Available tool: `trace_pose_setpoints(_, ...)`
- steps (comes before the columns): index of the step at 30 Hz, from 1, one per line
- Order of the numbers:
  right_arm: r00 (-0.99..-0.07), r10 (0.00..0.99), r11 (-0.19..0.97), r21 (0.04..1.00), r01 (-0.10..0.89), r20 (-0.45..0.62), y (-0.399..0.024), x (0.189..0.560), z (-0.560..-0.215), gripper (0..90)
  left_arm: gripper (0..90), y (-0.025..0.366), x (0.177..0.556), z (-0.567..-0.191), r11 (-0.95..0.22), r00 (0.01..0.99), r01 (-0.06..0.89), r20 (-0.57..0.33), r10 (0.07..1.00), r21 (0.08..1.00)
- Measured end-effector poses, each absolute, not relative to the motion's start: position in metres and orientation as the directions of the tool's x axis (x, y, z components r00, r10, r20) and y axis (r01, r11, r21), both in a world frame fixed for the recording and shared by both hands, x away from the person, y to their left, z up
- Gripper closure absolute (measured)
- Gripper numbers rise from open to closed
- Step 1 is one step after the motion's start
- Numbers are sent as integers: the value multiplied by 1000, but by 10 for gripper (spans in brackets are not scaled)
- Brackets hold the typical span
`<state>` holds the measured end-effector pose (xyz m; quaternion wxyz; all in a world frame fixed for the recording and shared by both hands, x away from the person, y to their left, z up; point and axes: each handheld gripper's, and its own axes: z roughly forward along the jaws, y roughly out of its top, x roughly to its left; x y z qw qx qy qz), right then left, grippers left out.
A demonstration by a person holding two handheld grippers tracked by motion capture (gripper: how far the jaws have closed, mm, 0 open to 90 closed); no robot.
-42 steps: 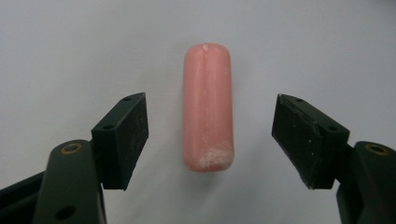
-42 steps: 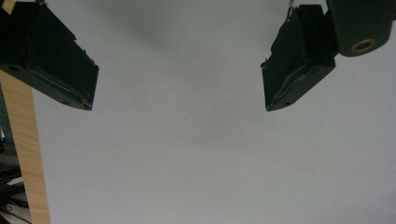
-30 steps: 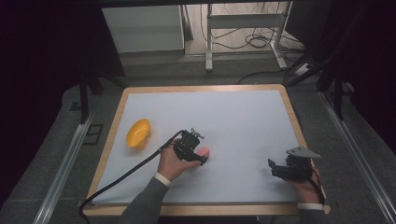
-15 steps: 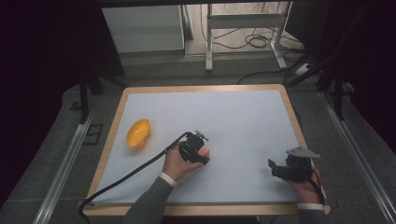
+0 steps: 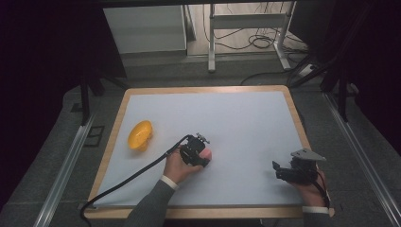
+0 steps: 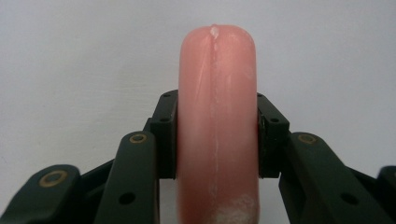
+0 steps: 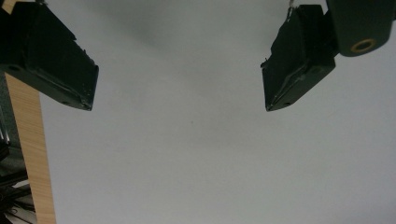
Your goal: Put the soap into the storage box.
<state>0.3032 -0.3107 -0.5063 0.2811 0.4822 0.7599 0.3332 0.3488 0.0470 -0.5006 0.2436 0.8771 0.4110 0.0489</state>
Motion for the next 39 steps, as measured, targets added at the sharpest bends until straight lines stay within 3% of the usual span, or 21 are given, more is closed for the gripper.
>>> trace_pose_setpoints(39, -361, 927, 299, 787, 540, -104, -313, 302, -503, 106, 600, 91, 339, -450, -460, 639, 638, -91, 764, 618)
